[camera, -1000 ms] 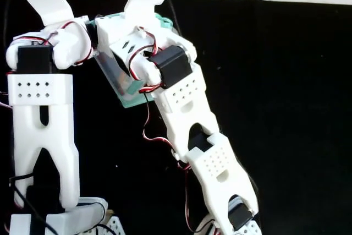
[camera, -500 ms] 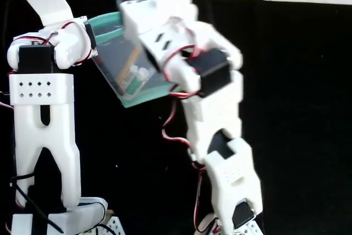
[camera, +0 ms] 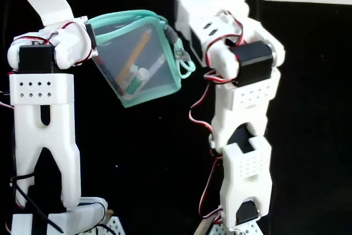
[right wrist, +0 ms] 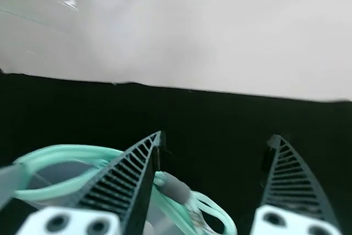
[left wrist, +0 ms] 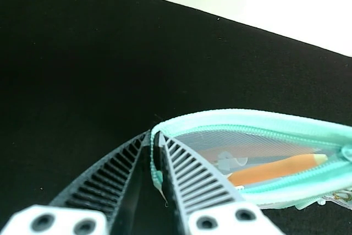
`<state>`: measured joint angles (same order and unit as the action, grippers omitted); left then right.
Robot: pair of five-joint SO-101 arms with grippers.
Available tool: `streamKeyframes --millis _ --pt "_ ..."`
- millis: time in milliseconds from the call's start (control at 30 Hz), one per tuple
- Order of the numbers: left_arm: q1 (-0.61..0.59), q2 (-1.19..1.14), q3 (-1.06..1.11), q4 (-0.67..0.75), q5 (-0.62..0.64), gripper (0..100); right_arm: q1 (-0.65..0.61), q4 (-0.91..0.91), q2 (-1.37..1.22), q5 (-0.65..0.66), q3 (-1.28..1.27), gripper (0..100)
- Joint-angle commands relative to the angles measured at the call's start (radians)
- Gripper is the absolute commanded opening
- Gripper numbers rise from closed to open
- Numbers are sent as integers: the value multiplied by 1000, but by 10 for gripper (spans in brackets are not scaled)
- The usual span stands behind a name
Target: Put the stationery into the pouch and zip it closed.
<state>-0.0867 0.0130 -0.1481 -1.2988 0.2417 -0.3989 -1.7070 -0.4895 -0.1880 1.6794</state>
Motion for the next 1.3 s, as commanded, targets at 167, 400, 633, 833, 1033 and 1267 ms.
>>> streamKeyframes --millis 167,400,633,833,1033,1267 --pt "124 -19 68 29 -35 7 81 -58 47 262 81 286" --pt "163 -18 68 25 -74 7 142 -59 54 269 50 285" --pt "163 -10 68 23 -75 7 139 -58 170 273 -272 285" --pt "182 -18 68 23 -77 7 139 -56 311 368 -579 285" --pt "211 -19 74 23 -78 7 143 -53 387 503 -911 285" --pt "213 -19 77 23 -78 7 173 62 481 554 -1248 232"
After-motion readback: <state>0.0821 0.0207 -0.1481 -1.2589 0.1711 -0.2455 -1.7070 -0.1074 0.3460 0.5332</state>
